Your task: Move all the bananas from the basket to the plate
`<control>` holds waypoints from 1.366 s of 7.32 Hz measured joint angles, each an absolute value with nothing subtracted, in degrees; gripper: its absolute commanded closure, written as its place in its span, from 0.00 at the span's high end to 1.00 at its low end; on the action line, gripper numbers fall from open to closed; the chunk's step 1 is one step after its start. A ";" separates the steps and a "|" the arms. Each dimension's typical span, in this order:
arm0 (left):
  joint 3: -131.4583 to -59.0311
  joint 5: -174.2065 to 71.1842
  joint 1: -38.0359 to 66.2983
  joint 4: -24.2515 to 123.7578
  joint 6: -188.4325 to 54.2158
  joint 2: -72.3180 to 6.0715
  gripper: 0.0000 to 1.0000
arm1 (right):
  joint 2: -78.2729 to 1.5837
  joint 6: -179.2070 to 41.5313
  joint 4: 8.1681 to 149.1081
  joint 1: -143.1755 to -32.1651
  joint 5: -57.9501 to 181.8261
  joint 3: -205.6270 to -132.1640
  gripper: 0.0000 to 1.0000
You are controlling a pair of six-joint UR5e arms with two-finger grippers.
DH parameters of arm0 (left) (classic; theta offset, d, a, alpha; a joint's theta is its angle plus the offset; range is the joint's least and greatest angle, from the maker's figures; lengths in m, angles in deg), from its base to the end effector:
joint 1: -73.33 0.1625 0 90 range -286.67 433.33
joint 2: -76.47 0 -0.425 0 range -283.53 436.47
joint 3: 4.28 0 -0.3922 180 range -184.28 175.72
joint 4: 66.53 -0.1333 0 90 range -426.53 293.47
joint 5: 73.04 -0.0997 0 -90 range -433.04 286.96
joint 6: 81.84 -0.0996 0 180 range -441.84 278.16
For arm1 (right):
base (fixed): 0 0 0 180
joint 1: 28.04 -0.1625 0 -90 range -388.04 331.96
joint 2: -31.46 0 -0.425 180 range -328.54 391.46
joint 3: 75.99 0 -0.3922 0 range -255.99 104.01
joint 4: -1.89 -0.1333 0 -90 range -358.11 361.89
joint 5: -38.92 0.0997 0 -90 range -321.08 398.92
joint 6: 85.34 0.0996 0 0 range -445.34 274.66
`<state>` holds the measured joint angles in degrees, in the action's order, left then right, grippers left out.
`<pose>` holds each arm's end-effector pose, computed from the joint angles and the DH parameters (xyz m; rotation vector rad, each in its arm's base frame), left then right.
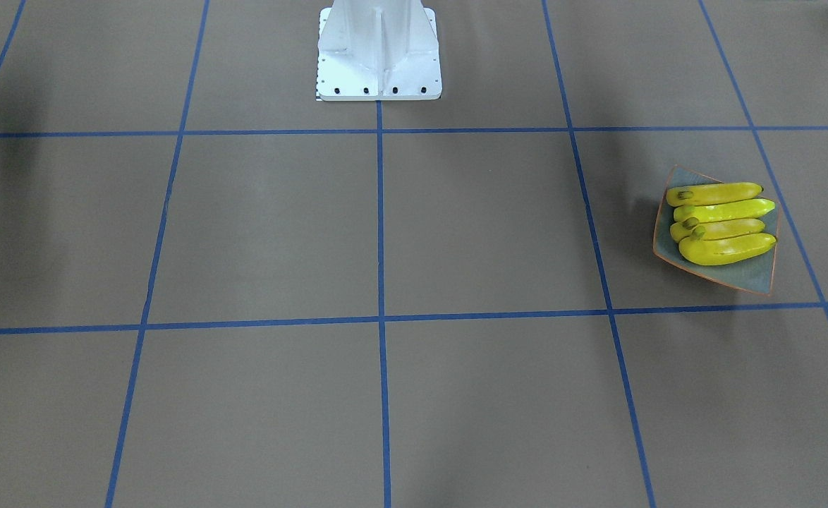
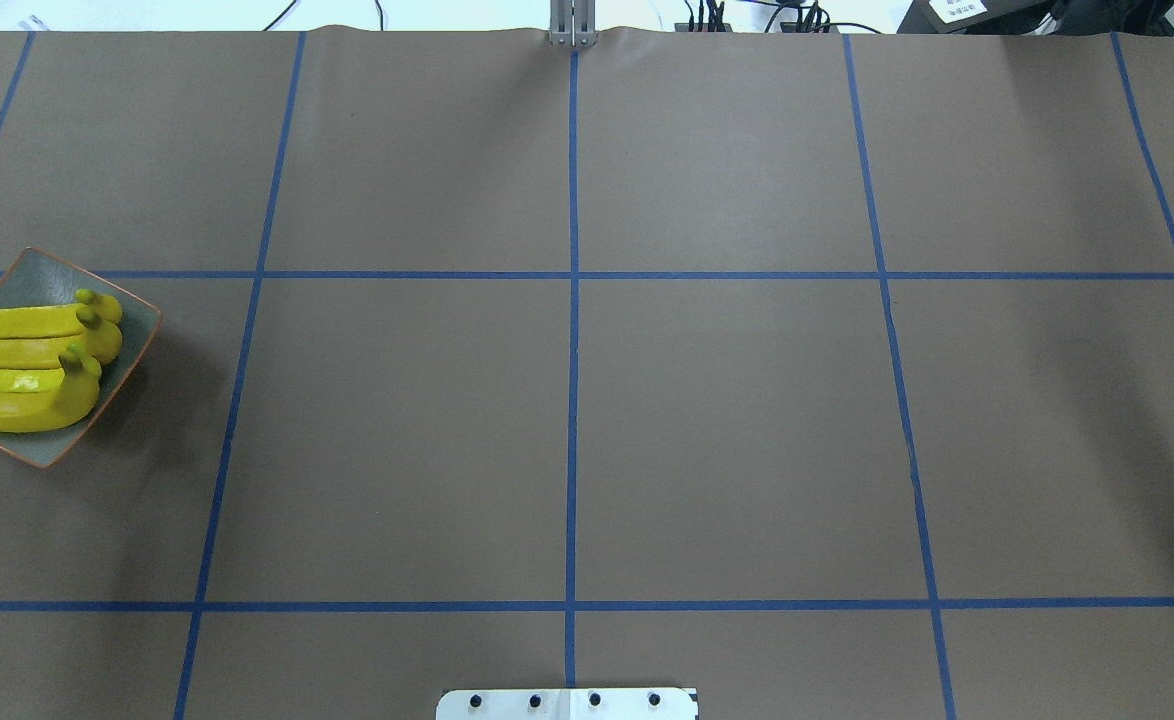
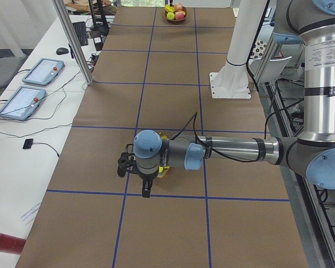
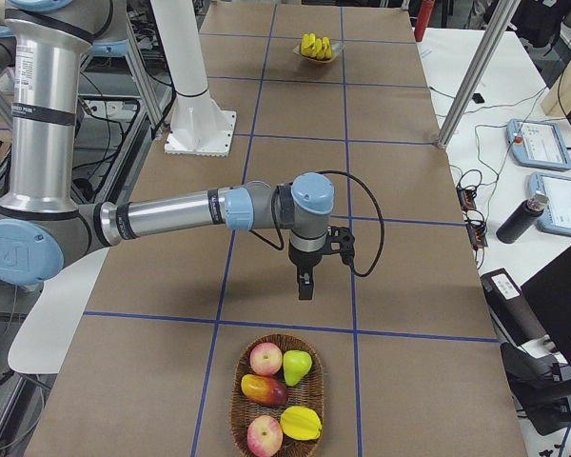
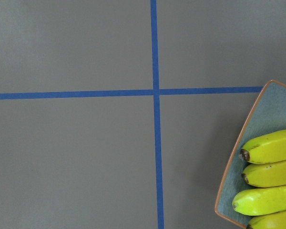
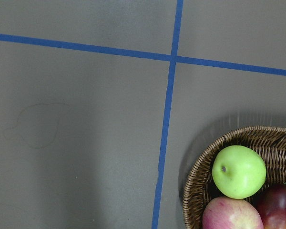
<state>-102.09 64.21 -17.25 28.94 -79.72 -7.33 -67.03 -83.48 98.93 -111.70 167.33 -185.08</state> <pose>-0.0647 -0.4528 0.6288 0.1054 0.8250 0.0066 0.0238 -0.4324 0.5824 0.0117 -0.6730 -0.0960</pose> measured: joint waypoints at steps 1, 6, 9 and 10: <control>-102.55 64.23 -17.27 29.10 -79.72 -6.90 1.00 | -67.16 -83.45 98.93 -111.75 167.37 -184.95 1.00; -103.28 64.22 -17.29 29.19 -79.73 -5.42 1.00 | -67.96 -83.41 98.92 -111.80 167.41 -184.57 1.00; -103.32 63.93 -17.29 29.19 -79.67 -5.36 1.00 | -68.11 -83.41 98.96 -111.80 167.37 -184.17 1.00; -103.33 63.85 -17.29 29.19 -79.65 -5.36 1.00 | -68.11 -83.41 98.95 -111.80 167.39 -183.96 1.00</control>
<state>-103.33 63.85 -17.29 29.19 -79.65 -5.36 -68.11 -83.41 98.95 -111.80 167.39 -183.96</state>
